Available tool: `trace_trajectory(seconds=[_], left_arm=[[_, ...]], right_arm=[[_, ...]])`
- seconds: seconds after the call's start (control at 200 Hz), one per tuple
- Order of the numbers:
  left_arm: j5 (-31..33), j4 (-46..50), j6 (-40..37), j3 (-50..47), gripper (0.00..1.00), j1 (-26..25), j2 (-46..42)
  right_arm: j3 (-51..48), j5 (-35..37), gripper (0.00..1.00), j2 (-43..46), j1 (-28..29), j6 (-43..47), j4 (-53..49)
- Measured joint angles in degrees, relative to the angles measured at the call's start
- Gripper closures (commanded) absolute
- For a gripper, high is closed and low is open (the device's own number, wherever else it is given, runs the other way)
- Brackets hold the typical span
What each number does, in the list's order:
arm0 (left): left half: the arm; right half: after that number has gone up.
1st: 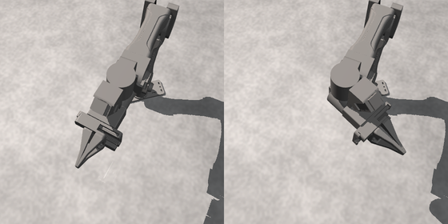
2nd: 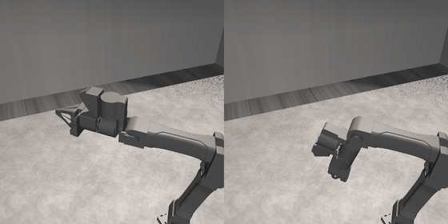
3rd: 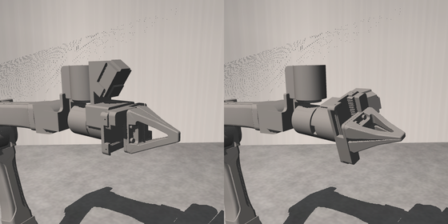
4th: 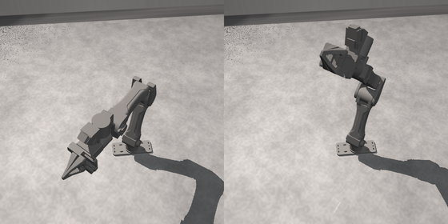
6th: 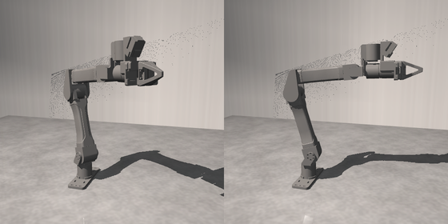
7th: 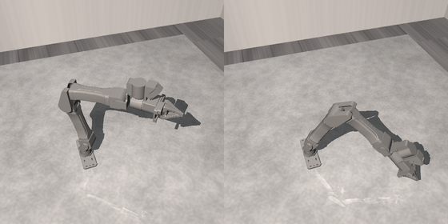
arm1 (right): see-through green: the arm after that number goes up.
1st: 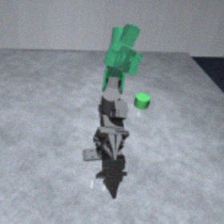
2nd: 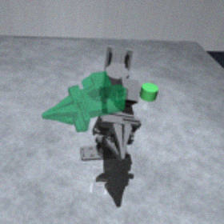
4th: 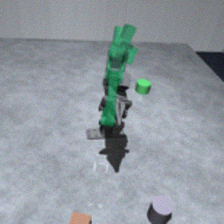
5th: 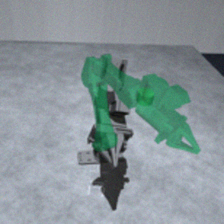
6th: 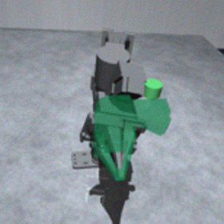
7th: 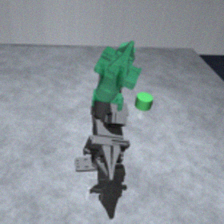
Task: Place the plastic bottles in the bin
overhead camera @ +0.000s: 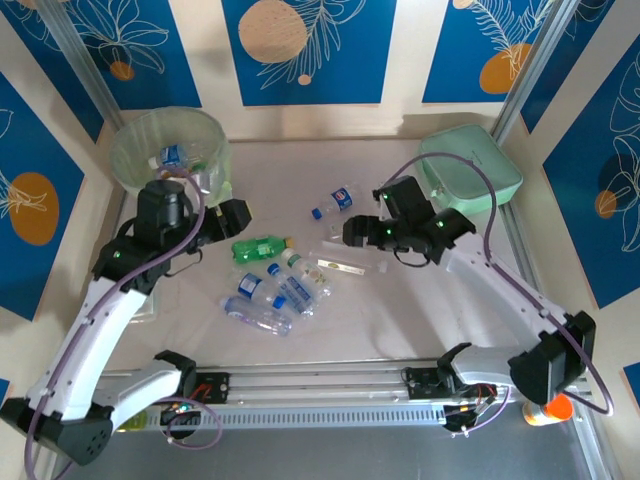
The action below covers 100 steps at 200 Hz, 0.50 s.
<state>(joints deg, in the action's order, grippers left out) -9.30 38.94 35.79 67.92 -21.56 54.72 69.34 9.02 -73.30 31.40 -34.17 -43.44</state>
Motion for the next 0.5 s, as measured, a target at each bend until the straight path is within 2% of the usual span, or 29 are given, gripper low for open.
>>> trace_trajectory(seconds=[0.225,0.5], left_arm=[[5.33,-1.49,-1.44,-6.78,0.27,0.00,-7.82],[6.38,-6.86,-1.16,-16.22,0.27,-1.77,-10.27]], right_arm=[[15.32,2.86,0.15,-16.61,-5.53,-10.86,-1.46],[33.40,2.08,0.16,-39.91,-10.75,-23.82,-5.62]])
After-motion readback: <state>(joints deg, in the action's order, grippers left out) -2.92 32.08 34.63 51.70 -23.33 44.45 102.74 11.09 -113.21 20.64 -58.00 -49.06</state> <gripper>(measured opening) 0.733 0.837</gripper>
